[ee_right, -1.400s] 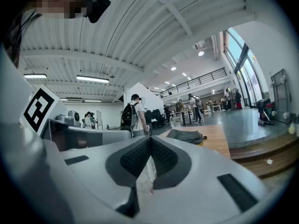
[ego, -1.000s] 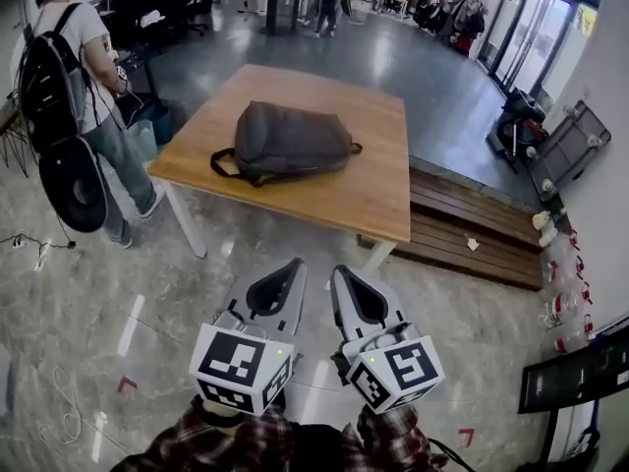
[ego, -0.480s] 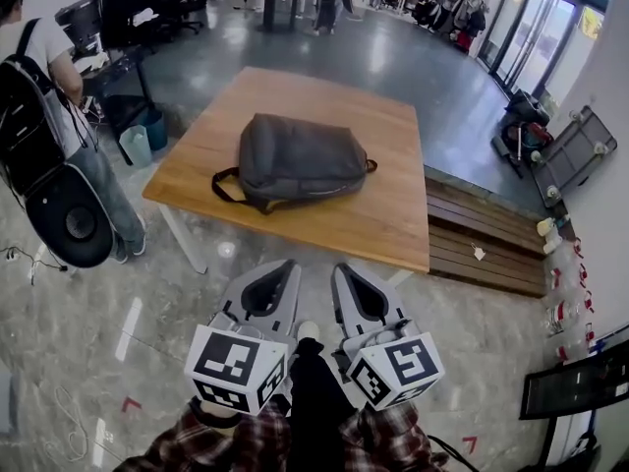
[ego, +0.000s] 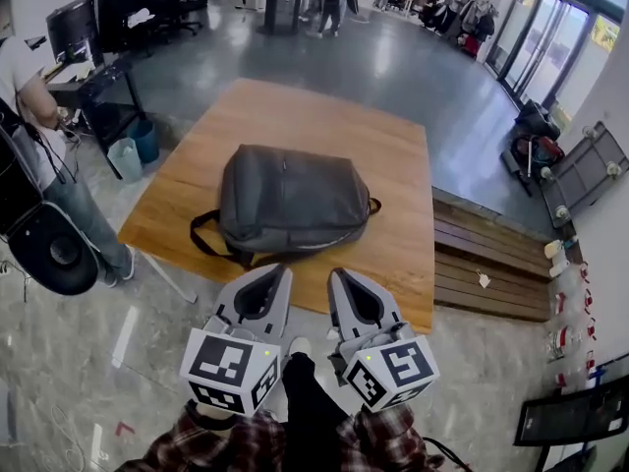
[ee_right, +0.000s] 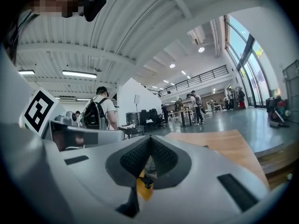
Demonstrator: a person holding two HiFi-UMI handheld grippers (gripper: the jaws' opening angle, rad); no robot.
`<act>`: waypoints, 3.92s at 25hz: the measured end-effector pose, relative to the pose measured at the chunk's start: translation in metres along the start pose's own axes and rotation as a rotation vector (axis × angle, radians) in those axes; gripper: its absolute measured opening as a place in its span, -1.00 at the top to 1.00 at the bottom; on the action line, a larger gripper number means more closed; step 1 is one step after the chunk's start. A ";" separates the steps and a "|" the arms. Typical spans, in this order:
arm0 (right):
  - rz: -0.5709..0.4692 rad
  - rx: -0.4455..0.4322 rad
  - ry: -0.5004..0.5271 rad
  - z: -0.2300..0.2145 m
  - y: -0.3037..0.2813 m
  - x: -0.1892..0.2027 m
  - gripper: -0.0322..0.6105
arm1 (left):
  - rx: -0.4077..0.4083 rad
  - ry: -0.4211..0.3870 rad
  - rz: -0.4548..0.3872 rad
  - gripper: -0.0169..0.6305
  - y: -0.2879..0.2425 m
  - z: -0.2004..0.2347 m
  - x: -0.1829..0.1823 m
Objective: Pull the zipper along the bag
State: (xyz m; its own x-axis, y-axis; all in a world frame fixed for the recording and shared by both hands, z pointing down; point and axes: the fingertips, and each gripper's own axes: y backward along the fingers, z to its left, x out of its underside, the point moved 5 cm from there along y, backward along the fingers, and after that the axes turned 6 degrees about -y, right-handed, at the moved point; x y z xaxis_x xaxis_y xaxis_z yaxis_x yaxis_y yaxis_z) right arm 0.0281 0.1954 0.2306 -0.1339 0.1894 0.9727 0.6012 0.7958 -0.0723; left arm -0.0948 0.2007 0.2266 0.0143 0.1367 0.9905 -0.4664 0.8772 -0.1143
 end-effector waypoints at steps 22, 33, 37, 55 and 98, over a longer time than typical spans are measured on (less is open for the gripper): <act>0.286 -0.033 -0.095 -0.148 -0.195 0.028 0.87 | -0.082 0.096 0.249 0.92 -0.214 0.131 0.045; 0.727 -0.126 -0.279 -0.152 -0.234 0.172 0.71 | -0.021 0.251 0.557 0.92 -0.257 0.173 0.197; 0.794 -0.146 -0.278 -0.154 -0.250 0.195 0.63 | -0.020 0.277 0.596 0.92 -0.262 0.176 0.221; 1.127 -0.294 -0.155 -0.153 -0.284 0.239 0.62 | -0.017 0.321 0.577 0.92 -0.269 0.183 0.245; 0.618 0.260 -0.451 -0.316 -0.183 0.178 0.84 | -0.022 0.287 0.574 0.92 -0.278 0.182 0.249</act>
State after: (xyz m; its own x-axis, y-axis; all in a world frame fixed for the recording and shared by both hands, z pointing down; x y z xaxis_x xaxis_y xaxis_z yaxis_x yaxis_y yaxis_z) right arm 0.1430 -0.0985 0.4872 -0.1754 0.8088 0.5613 0.4758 0.5688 -0.6709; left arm -0.1224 -0.0928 0.5194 0.0052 0.7024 0.7118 -0.4516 0.6367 -0.6250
